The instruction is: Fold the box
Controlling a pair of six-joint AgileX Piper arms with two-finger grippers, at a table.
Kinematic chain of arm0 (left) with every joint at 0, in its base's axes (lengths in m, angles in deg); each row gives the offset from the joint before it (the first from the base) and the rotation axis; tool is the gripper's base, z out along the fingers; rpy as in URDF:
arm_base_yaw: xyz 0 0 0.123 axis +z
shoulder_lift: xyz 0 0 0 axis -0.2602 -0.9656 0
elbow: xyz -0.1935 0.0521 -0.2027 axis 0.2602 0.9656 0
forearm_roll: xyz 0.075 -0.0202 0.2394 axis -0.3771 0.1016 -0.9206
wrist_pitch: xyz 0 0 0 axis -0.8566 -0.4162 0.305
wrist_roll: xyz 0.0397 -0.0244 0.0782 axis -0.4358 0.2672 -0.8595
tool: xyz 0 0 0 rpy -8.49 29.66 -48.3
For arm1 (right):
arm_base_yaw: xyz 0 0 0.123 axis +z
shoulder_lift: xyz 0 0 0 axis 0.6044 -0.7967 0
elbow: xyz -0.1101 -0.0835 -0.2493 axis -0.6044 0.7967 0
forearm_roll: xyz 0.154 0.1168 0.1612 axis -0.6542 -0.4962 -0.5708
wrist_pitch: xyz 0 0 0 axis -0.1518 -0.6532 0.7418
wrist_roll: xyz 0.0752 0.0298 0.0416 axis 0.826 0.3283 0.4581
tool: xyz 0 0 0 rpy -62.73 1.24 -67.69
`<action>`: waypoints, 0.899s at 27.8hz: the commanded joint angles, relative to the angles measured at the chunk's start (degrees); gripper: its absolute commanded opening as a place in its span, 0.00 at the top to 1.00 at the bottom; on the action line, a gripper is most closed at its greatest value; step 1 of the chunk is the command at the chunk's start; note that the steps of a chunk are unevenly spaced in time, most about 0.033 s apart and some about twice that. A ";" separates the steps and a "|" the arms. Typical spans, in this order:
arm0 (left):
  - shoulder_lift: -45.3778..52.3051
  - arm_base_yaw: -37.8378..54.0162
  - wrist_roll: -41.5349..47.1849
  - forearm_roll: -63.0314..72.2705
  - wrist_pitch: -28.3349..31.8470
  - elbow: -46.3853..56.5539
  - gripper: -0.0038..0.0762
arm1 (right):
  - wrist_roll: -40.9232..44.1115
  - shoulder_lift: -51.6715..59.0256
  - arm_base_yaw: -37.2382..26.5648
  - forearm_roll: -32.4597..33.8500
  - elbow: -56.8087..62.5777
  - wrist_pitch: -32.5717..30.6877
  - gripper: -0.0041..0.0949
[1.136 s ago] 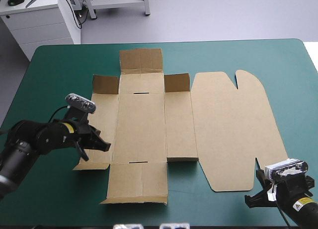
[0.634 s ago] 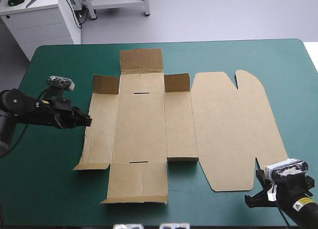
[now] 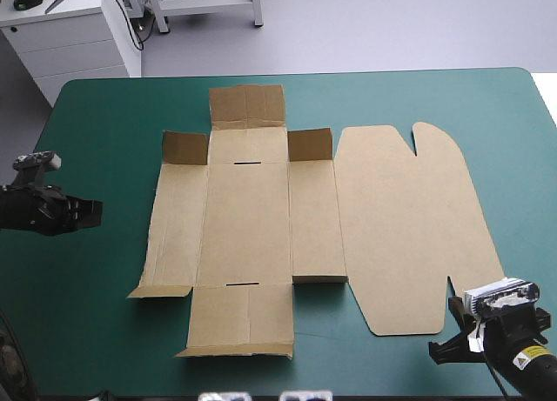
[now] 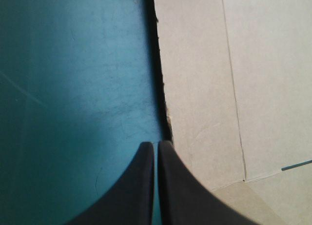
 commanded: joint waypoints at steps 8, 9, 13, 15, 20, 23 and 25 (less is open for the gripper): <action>-10.67 0.28 -5.42 5.00 -3.85 5.60 0.93 | -0.09 -0.54 0.24 -1.17 -1.50 3.40 0.98; -11.57 0.28 -6.36 6.50 -3.85 6.02 0.91 | -0.09 -0.54 0.24 -1.17 -1.50 3.40 0.98; -14.54 0.28 -7.54 9.45 -3.75 6.86 0.76 | -0.09 -0.54 0.24 -1.17 -1.50 3.40 0.98; -15.33 0.28 -7.83 9.85 -3.75 6.95 0.62 | -0.09 -0.54 0.24 -1.17 -1.50 3.40 0.98; -15.75 0.28 -8.32 10.22 -3.75 6.95 0.40 | -0.09 -0.54 0.24 -1.17 -1.50 3.40 0.98; -15.75 0.28 -8.32 10.55 -3.75 6.95 0.40 | -0.09 -0.54 0.24 -1.17 -1.50 3.40 0.98; -15.75 0.04 -8.32 11.82 -3.75 6.95 0.40 | -0.09 -0.54 0.24 -1.17 -1.50 3.40 0.98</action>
